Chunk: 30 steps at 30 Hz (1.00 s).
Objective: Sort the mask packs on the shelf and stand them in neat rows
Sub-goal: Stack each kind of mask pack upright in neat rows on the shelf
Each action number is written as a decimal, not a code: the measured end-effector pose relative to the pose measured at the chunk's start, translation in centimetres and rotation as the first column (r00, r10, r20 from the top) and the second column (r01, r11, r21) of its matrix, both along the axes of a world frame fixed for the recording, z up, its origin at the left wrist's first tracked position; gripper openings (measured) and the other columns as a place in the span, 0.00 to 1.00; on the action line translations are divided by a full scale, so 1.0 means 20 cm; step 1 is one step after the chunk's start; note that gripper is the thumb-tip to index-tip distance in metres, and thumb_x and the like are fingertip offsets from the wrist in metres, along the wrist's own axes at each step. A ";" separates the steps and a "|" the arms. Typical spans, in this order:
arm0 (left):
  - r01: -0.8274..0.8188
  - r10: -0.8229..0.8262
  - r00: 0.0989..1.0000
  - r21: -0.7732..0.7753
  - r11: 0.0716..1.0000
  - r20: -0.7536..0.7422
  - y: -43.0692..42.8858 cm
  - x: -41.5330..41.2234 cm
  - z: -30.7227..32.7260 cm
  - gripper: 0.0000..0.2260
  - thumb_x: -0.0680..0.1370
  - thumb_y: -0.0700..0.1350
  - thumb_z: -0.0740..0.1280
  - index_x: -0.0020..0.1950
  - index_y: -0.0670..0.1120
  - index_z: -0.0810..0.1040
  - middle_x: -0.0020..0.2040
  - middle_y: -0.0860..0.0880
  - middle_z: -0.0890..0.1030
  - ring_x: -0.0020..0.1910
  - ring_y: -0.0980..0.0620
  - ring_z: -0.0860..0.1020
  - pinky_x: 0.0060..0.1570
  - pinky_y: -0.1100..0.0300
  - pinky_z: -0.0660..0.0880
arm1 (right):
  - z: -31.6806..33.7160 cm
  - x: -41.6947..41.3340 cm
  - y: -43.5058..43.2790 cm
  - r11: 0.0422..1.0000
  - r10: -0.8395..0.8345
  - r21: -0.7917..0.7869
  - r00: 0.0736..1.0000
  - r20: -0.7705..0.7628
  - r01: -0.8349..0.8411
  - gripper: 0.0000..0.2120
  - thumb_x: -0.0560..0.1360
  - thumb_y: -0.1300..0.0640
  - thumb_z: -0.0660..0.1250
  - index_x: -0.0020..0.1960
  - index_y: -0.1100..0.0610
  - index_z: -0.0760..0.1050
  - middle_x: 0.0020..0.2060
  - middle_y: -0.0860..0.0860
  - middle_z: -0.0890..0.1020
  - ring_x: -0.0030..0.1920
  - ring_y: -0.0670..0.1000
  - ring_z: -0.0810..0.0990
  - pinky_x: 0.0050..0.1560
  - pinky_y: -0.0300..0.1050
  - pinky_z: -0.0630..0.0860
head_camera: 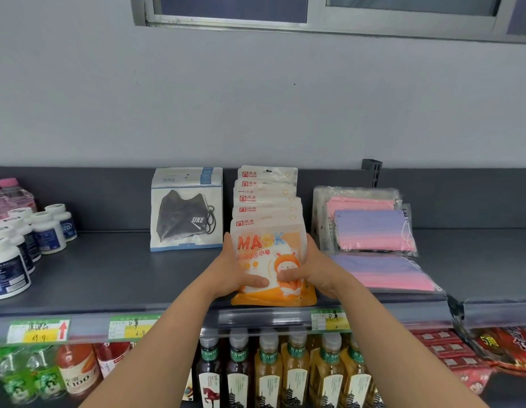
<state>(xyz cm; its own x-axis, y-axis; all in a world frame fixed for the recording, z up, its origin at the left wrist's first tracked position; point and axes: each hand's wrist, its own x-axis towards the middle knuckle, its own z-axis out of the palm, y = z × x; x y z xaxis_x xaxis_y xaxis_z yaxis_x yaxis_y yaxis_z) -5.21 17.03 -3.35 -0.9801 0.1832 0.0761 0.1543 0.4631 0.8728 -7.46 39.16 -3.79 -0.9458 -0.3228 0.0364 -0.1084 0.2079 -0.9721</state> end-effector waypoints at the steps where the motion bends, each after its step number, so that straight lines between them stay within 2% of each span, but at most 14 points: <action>1: -0.005 0.005 1.000 -0.009 1.000 0.002 -0.01 0.00 0.00 0.63 0.53 0.56 0.83 0.77 0.53 0.47 0.67 0.56 0.71 0.66 0.53 0.71 0.65 0.49 0.73 | -0.01 0.00 -0.01 1.000 -0.010 0.006 1.000 -0.002 0.010 0.50 0.59 0.61 0.82 0.70 0.45 0.56 0.63 0.47 0.75 0.62 0.51 0.76 0.58 0.51 0.79; 3: -0.011 0.011 1.000 -0.013 1.000 0.011 -0.02 0.00 0.00 0.59 0.54 0.56 0.83 0.76 0.54 0.50 0.67 0.56 0.71 0.66 0.53 0.72 0.65 0.48 0.73 | -0.01 0.02 -0.03 1.000 -0.026 0.011 1.000 -0.011 0.026 0.49 0.61 0.61 0.81 0.71 0.46 0.54 0.63 0.47 0.73 0.62 0.50 0.75 0.56 0.46 0.79; 7: -0.034 0.034 0.999 -0.013 0.999 0.006 -0.01 0.01 0.01 0.47 0.62 0.50 0.82 0.73 0.54 0.55 0.66 0.56 0.73 0.64 0.53 0.73 0.64 0.49 0.74 | 0.00 0.01 -0.06 0.998 -0.047 0.042 0.998 -0.047 0.049 0.47 0.64 0.60 0.80 0.71 0.47 0.54 0.64 0.46 0.72 0.64 0.49 0.74 0.60 0.48 0.77; 9: -0.041 0.041 0.999 -0.013 0.999 0.005 -0.01 0.02 0.01 0.47 0.63 0.50 0.81 0.73 0.54 0.54 0.66 0.55 0.72 0.64 0.53 0.73 0.64 0.50 0.74 | 0.02 0.02 -0.05 0.996 -0.041 0.073 0.998 -0.056 0.045 0.48 0.62 0.59 0.81 0.71 0.48 0.54 0.63 0.46 0.72 0.63 0.49 0.73 0.59 0.47 0.77; 13: -0.047 0.047 0.998 0.021 0.999 0.031 -0.01 0.05 0.03 0.50 0.62 0.51 0.82 0.72 0.56 0.51 0.63 0.57 0.72 0.64 0.52 0.73 0.64 0.50 0.73 | 0.08 0.03 -0.01 0.994 -0.013 0.106 0.999 -0.029 0.016 0.51 0.58 0.57 0.83 0.71 0.48 0.56 0.62 0.47 0.75 0.62 0.51 0.76 0.61 0.56 0.77; 17: -0.057 0.054 0.998 0.084 0.995 0.044 0.00 0.07 0.04 0.43 0.62 0.48 0.83 0.66 0.56 0.56 0.61 0.56 0.75 0.61 0.52 0.75 0.62 0.47 0.76 | 0.10 0.04 -0.01 0.997 -0.013 0.077 0.999 0.034 0.010 0.65 0.51 0.50 0.86 0.77 0.49 0.49 0.63 0.48 0.76 0.62 0.52 0.77 0.62 0.59 0.76; 18: -0.063 0.059 0.997 0.098 0.993 0.047 0.00 0.07 0.05 0.42 0.62 0.48 0.83 0.66 0.55 0.58 0.61 0.55 0.76 0.61 0.52 0.76 0.61 0.47 0.76 | 0.10 0.04 -0.01 0.997 -0.014 0.072 0.999 0.038 0.011 0.65 0.52 0.51 0.86 0.77 0.49 0.48 0.62 0.48 0.76 0.62 0.52 0.77 0.62 0.58 0.76; 21: -0.074 0.069 0.996 0.111 0.991 0.049 -0.01 0.06 0.05 0.42 0.62 0.48 0.83 0.68 0.51 0.60 0.61 0.53 0.77 0.61 0.51 0.77 0.60 0.48 0.77 | 0.11 0.04 0.00 0.997 -0.041 0.062 0.998 0.053 0.037 0.58 0.60 0.55 0.82 0.78 0.49 0.47 0.62 0.48 0.76 0.61 0.51 0.77 0.62 0.57 0.77; 24: -0.114 0.103 0.992 0.159 0.981 0.078 -0.01 0.04 0.08 0.47 0.66 0.52 0.80 0.75 0.49 0.54 0.63 0.52 0.77 0.60 0.51 0.78 0.59 0.50 0.77 | 0.15 0.04 -0.01 0.993 -0.106 0.056 0.992 0.063 0.103 0.52 0.68 0.50 0.77 0.79 0.50 0.44 0.72 0.51 0.70 0.65 0.53 0.75 0.67 0.56 0.71; 27: -0.180 0.176 0.984 0.193 0.965 0.037 0.01 0.03 0.17 0.39 0.75 0.55 0.70 0.79 0.47 0.51 0.73 0.49 0.69 0.66 0.49 0.73 0.59 0.57 0.70 | 0.24 0.03 -0.03 0.982 -0.190 0.012 0.981 0.043 0.189 0.40 0.78 0.44 0.65 0.80 0.53 0.45 0.77 0.50 0.59 0.75 0.55 0.62 0.73 0.55 0.60; 30: -0.232 0.245 0.969 0.239 0.943 -0.025 0.01 -0.02 0.28 0.31 0.82 0.54 0.60 0.79 0.43 0.52 0.77 0.47 0.61 0.73 0.47 0.66 0.58 0.58 0.65 | 0.33 -0.02 -0.04 0.974 -0.220 -0.044 0.975 -0.002 0.220 0.33 0.81 0.43 0.56 0.80 0.52 0.46 0.79 0.48 0.54 0.78 0.54 0.55 0.74 0.53 0.55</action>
<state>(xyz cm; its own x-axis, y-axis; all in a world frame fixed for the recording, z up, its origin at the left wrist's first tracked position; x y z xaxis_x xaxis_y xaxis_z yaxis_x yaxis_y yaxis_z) -5.66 17.23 2.16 -0.9863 -0.0845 0.1419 0.1135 0.2771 0.9541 -7.88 38.32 2.73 -0.9931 -0.1046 0.0528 -0.0716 0.1849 -0.9801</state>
